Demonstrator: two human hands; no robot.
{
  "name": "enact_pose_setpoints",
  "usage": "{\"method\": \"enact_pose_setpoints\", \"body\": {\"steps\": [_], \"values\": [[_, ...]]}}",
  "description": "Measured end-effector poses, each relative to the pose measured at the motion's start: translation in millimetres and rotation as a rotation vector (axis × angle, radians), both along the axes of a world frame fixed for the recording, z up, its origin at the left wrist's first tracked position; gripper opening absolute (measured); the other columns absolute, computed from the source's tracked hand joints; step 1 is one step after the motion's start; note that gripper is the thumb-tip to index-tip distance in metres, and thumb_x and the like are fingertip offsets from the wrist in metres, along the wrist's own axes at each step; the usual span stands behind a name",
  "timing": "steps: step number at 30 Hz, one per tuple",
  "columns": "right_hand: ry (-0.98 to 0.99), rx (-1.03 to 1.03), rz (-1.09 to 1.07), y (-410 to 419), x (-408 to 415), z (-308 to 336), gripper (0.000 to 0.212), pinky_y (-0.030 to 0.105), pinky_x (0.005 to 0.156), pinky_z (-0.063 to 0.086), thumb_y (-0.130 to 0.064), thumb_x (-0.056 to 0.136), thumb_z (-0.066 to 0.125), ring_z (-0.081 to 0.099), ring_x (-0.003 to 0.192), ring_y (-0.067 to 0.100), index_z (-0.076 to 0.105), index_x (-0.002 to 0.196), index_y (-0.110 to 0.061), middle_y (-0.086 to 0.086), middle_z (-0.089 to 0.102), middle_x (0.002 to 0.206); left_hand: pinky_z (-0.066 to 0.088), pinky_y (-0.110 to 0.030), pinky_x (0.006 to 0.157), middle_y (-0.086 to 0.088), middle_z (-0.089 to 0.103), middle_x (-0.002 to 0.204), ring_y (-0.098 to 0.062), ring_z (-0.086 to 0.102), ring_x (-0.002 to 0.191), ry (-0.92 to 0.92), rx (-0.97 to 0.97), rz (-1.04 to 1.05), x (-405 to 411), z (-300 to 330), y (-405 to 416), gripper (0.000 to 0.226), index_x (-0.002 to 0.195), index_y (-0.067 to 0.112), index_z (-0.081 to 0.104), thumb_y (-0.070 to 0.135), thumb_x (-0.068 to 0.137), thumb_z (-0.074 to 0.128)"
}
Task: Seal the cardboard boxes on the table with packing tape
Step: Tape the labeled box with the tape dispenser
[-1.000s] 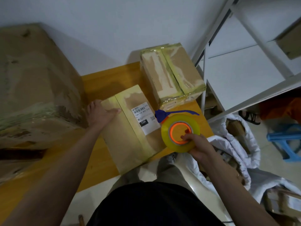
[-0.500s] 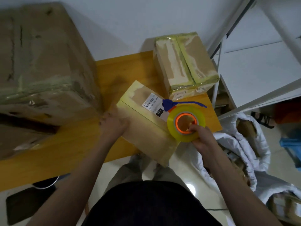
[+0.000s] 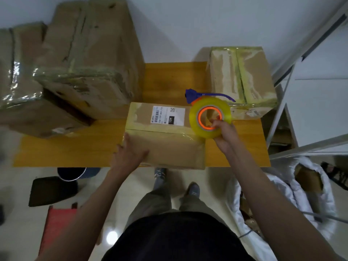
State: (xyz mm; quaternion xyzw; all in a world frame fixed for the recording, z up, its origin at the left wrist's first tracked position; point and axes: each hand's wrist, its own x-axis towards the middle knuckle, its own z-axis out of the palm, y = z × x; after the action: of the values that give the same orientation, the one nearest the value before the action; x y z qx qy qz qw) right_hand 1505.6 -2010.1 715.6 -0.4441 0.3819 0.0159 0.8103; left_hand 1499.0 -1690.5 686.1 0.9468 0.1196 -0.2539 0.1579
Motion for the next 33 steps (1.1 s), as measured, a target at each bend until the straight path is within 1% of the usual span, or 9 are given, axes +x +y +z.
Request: {"method": "enact_pose_setpoints", "body": {"steps": [4, 8, 12, 16, 18, 21, 26, 30, 33], "values": [[-0.005, 0.03, -0.005, -12.2, -10.2, 0.5, 0.039, 0.046, 0.085, 0.054, 0.016, 0.083, 0.055, 0.067, 0.099, 0.027, 0.068, 0.105, -0.013, 0.013, 0.07, 0.108, 0.04, -0.058, 0.104, -0.027, 0.033, 0.148, -0.05, 0.043, 0.13, 0.011, -0.036, -0.007, -12.2, 3.2, -8.9, 0.125, 0.154, 0.027, -0.01, 0.075, 0.071, 0.07], [-0.005, -0.044, 0.021, -29.5, -33.5, 4.2, 0.032, 0.038, 0.067, 0.053, 0.013, 0.085, 0.058, 0.062, 0.081, 0.022, 0.065, 0.095, -0.016, 0.005, 0.065, 0.083, 0.039, -0.056, 0.106, -0.024, 0.028, 0.152, -0.047, 0.038, 0.137, 0.037, -0.078, -0.018, -15.6, 10.3, -24.8, 0.145, 0.156, 0.018, -0.013, 0.073, 0.06, 0.08], [-0.024, -0.055, -0.005, -40.5, -51.2, 4.2, 0.053, 0.04, 0.068, 0.054, 0.013, 0.081, 0.063, 0.063, 0.094, 0.028, 0.059, 0.126, -0.014, 0.009, 0.065, 0.101, 0.041, -0.053, 0.105, -0.024, 0.029, 0.152, -0.044, 0.037, 0.138, 0.021, -0.078, -0.043, -14.1, 13.5, -32.9, 0.148, 0.156, 0.008, -0.008, 0.073, 0.058, 0.082], [-0.063, -0.046, -0.055, -45.0, -65.4, 8.4, 0.054, 0.038, 0.067, 0.058, 0.013, 0.082, 0.065, 0.066, 0.097, 0.027, 0.058, 0.129, -0.013, 0.01, 0.068, 0.108, 0.026, -0.058, 0.117, -0.023, 0.006, 0.163, -0.047, 0.016, 0.148, -0.021, 0.082, -0.196, -2.4, 9.8, -31.7, 0.153, 0.156, 0.004, -0.003, 0.094, 0.05, 0.063], [-0.085, -0.038, -0.053, -48.5, -70.7, 8.9, 0.053, 0.043, 0.076, 0.061, 0.012, 0.081, 0.066, 0.067, 0.103, 0.03, 0.059, 0.129, -0.01, 0.012, 0.07, 0.113, 0.011, -0.056, 0.121, -0.019, -0.012, 0.165, -0.044, -0.003, 0.152, -0.084, 0.083, -0.288, 8.3, 10.1, -39.1, 0.145, 0.158, 0.009, -0.008, 0.087, 0.06, 0.067], [-0.1, -0.039, -0.058, -52.9, -77.2, 7.7, 0.062, 0.055, 0.097, 0.054, 0.011, 0.079, 0.068, 0.062, 0.119, 0.04, 0.056, 0.137, -0.004, 0.019, 0.067, 0.125, 0.003, -0.054, 0.124, -0.012, -0.017, 0.166, -0.033, -0.014, 0.153, -0.183, -0.018, -0.461, 43.3, 14.1, -57.4, 0.133, 0.16, 0.02, -0.004, 0.071, 0.067, 0.077], [-0.062, -0.046, -0.096, -53.9, -92.7, 4.2, 0.057, 0.074, 0.102, 0.041, 0.014, 0.08, 0.064, 0.053, 0.128, 0.05, 0.059, 0.134, -0.004, 0.026, 0.064, 0.126, 0.001, -0.053, 0.124, -0.004, -0.014, 0.168, -0.034, -0.009, 0.154, -0.074, 0.053, -0.597, 118.6, 25.1, -76.1, 0.133, 0.16, 0.033, -0.006, 0.077, 0.063, 0.074], [-0.055, -0.079, -0.101, -50.8, -98.2, 5.5, 0.045, 0.061, 0.1, 0.048, 0.016, 0.086, 0.057, 0.061, 0.113, 0.04, 0.066, 0.12, -0.013, 0.019, 0.068, 0.117, 0.016, -0.052, 0.121, -0.013, 0.011, 0.166, -0.037, 0.013, 0.15, -0.026, 0.181, -0.691, 133.7, 18.2, -66.7, 0.131, 0.16, 0.032, -0.005, 0.087, 0.063, 0.063], [-0.042, -0.102, -0.12, -46.0, -95.5, 3.0, 0.046, 0.057, 0.096, 0.051, 0.018, 0.086, 0.055, 0.061, 0.113, 0.039, 0.065, 0.121, -0.011, 0.015, 0.069, 0.114, 0.028, -0.047, 0.114, -0.02, 0.026, 0.158, -0.038, 0.029, 0.142, -0.047, 0.277, -0.713, 128.5, 13.1, -57.0, 0.133, 0.159, 0.031, -0.007, 0.099, 0.059, 0.048]]}}
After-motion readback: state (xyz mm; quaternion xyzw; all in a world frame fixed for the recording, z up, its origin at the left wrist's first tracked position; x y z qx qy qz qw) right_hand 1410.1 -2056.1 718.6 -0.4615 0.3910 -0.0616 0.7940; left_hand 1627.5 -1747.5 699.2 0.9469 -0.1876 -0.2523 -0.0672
